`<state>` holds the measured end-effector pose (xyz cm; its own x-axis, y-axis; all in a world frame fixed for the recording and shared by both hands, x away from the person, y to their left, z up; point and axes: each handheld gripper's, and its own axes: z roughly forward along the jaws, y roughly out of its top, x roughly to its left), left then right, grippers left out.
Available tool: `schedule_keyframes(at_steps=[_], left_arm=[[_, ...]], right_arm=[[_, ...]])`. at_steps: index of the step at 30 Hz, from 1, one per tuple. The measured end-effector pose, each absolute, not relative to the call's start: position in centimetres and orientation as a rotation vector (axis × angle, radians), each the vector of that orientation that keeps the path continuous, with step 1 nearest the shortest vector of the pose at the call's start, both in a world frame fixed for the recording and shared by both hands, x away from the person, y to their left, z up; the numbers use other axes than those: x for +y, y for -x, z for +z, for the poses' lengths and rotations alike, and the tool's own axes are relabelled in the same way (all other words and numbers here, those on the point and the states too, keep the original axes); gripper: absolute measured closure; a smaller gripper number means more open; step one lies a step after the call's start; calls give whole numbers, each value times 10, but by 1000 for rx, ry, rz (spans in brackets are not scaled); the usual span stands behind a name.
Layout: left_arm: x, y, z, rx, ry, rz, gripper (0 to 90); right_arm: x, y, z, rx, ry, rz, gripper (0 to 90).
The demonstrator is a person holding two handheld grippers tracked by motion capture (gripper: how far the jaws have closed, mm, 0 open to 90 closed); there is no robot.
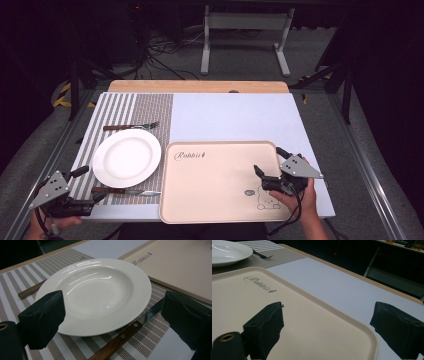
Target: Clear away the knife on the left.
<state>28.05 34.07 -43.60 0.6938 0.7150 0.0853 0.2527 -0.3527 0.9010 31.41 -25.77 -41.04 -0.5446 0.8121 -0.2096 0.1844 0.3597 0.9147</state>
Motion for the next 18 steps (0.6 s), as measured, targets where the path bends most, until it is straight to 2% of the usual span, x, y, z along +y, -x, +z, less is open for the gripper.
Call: schedule_keyframes(at_steps=[12,15,18], left_arm=[[359,-300,-460,880,-2074,389,71],[358,-306,-465,899,-2121,346,96],[352,-310,-469,895,-2186,287,162]], right_arm=[[-249,-319,-413,1995,-846,1151,114],[-248,-318,-415,2000,-843,1140,114],[-248,-319,-416,2010,-841,1135,115]])
